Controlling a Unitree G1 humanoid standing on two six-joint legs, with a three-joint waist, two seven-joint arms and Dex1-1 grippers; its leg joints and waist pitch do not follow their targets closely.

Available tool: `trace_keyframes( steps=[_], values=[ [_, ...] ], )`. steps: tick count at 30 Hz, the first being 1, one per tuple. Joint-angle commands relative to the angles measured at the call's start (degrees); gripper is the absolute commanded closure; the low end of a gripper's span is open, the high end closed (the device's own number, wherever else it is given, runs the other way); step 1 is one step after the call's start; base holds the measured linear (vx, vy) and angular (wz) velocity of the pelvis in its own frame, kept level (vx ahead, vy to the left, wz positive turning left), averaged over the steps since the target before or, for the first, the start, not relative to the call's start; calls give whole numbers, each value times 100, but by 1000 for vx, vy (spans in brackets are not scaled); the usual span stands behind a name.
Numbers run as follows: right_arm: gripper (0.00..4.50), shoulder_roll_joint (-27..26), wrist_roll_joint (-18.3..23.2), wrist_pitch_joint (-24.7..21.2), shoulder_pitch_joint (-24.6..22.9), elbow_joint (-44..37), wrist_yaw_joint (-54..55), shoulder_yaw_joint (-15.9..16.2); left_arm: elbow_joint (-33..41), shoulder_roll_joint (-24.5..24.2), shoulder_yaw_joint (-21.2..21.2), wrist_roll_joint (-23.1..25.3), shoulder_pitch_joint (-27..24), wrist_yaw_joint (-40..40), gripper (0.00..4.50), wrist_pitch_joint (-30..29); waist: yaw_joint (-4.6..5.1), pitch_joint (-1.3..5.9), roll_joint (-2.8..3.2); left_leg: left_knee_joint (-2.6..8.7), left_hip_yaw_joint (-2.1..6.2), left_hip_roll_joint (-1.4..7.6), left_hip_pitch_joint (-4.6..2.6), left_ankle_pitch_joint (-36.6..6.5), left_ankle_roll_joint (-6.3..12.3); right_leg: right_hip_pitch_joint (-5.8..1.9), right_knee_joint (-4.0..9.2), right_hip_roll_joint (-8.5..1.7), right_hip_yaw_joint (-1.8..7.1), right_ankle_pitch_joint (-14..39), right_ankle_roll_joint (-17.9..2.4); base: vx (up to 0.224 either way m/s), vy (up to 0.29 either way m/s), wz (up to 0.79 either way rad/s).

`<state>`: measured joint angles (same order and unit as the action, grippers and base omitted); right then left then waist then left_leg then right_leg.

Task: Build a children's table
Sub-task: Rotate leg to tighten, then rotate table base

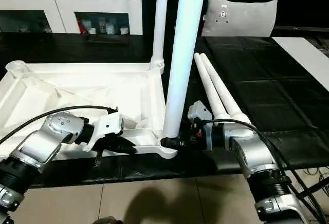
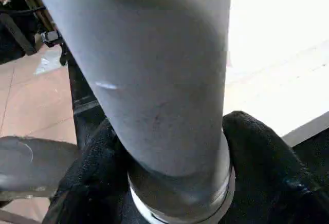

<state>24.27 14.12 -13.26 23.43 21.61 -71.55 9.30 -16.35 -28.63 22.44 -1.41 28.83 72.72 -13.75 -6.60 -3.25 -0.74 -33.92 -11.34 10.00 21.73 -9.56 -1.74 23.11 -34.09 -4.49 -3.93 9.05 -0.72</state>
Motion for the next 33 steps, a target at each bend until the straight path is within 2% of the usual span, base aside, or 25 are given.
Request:
trace_keyframes(
  steps=[1,2,3,4,5,6,7,9,10,11,12,14,15,16,17,18,20,21,22,24,26,27,29,32,33],
  values=[
    [201,-134,132,-181,-122,-232,-10,135,214,176,6,-93,-56,-154,450,-213,22,367,15,457,184,380,-164,-1872,-79,-189,434,-450,285,2182,-1053,0,0,0],
    [201,-209,103,-316,-121,-250,168,139,238,256,-52,-90,-67,-326,450,-305,18,369,4,455,189,377,-171,-1873,-72,-186,440,-458,282,2186,-1056,0,0,0],
    [202,-456,-92,-533,-59,-161,806,136,279,513,-230,-54,-67,-873,450,-623,39,365,3,463,191,371,-161,-1861,-80,-193,431,-448,280,2192,-1064,0,0,0],
    [202,-456,-92,-533,-59,-161,806,136,279,513,-230,-54,-67,-873,450,-623,70,327,4,469,192,362,-170,-1981,-135,-164,460,-444,274,2392,-1052,0,0,0],
    [202,-601,-218,-557,-4,-60,1179,112,293,662,-329,-44,-58,-1162,450,-771,74,324,7,459,202,354,-193,-2101,-183,-155,477,-455,265,2623,-1004,0,0,0],
    [202,-769,-343,-600,55,34,1604,77,310,834,-437,-39,-44,-1476,450,-959,118,301,-9,461,228,331,-190,-2281,-252,-162,527,-477,238,3127,-845,0,0,0],
    [202,-925,-455,-633,120,136,1998,31,326,1005,-534,-35,-27,-1772,450,-1138,151,299,-17,454,254,325,-219,-2388,-300,-143,582,-496,217,3535,-663,0,0,0],
    [202,-1253,-559,-829,287,366,2760,-143,409,1319,-651,26,-10,-2293,450,-1542,221,286,-12,431,267,311,-255,-2570,-327,-97,651,-495,192,3820,-525,0,0,0],
    [202,-1272,-564,-845,298,380,2810,-156,411,1346,-660,33,-9,-2335,450,-1561,278,281,-24,444,296,295,-219,-2643,-331,-130,666,-479,152,3941,-430,0,0,0],
    [202,-1435,-611,-968,391,492,3218,-265,428,1567,-738,92,2,-2685,450,-1723,309,279,-29,448,301,296,-219,-2663,-342,-132,673,-477,145,3974,-401,0,0,0],
    [202,-1531,-643,-1021,450,561,3460,-322,433,1715,-786,121,8,-2896,450,-1812,361,283,-14,438,309,290,-253,-2764,-339,-105,704,-467,122,3978,-376,0,0,0],
    [202,-1643,-758,-1019,527,653,3784,-348,405,1955,-847,197,31,-3274,450,-1872,407,294,-2,453,323,289,-225,-2810,-306,-148,734,-465,90,3868,-333,0,0,0],
    [202,-1654,-850,-865,539,687,3877,-315,417,2014,-842,243,29,-3362,450,-1911,428,296,-12,469,330,290,-203,-2814,-278,-158,742,-461,82,3778,-308,0,0,0],
    [202,-1655,-842,-833,538,698,3870,-324,422,2011,-834,251,27,-3356,450,-1908,442,291,-17,453,311,275,-241,-2894,-239,-117,779,-456,72,3814,-271,0,0,0],
    [183,-1666,-768,-752,531,733,3808,-387,439,1984,-792,283,22,-3322,450,-1885,451,289,4,428,302,259,-271,-2947,-189,-102,814,-474,42,3883,-251,0,0,0],
    [183,-1660,-705,-736,509,697,3715,-408,446,1949,-774,297,17,-3294,450,-1873,475,279,16,442,315,266,-244,-2987,-168,-140,830,-481,-15,3908,-209,0,0,0],
    [164,-1659,-667,-734,492,661,3671,-428,458,1926,-764,311,12,-3290,450,-1882,479,284,28,449,324,286,-268,-3054,-185,-139,843,-494,-38,3871,-193,0,0,0],
    [161,-1669,-654,-745,479,625,3664,-457,479,1902,-748,327,7,-3311,450,-1901,497,283,49,484,348,310,-263,-3151,-219,-161,832,-488,-53,3658,-241,0,0,0],
    [151,-1633,-648,-724,449,564,3576,-452,478,1864,-744,345,7,-3318,450,-1888,499,277,69,496,356,313,-257,-3206,-237,-162,826,-485,-54,3619,-253,0,0,0],
    [119,-1578,-656,-697,415,490,3491,-441,470,1804,-717,371,12,-3328,450,-1831,491,286,63,501,356,318,-287,-3316,-273,-150,816,-486,-39,3496,-297,0,0,0],
    [114,-1511,-656,-615,393,456,3397,-424,449,1747,-693,386,23,-3298,450,-1757,488,285,54,504,347,317,-271,-3277,-266,-150,798,-506,-15,3420,-370,0,0,0],
    [93,-1438,-647,-567,371,426,3284,-407,423,1686,-669,397,32,-3225,450,-1660,483,284,42,503,341,316,-261,-3217,-247,-158,795,-512,-7,3422,-387,0,0,0],
    [81,-1356,-636,-507,346,398,3151,-383,395,1616,-648,413,43,-3145,450,-1586,468,281,45,503,337,319,-269,-3196,-227,-154,799,-515,-2,3456,-367,0,0,0],
    [62,-1077,-591,-360,269,303,2717,-333,274,1384,-588,463,78,-2944,450,-1313,445,291,40,510,332,325,-235,-3016,-182,-180,773,-528,23,3346,-413,0,0,0],
    [37,-977,-562,-354,240,234,2546,-350,208,1310,-591,468,104,-2944,450,-1297,436,298,46,522,325,334,-214,-2925,-167,-194,738,-521,41,3147,-494,0,0,0]
  ],
)
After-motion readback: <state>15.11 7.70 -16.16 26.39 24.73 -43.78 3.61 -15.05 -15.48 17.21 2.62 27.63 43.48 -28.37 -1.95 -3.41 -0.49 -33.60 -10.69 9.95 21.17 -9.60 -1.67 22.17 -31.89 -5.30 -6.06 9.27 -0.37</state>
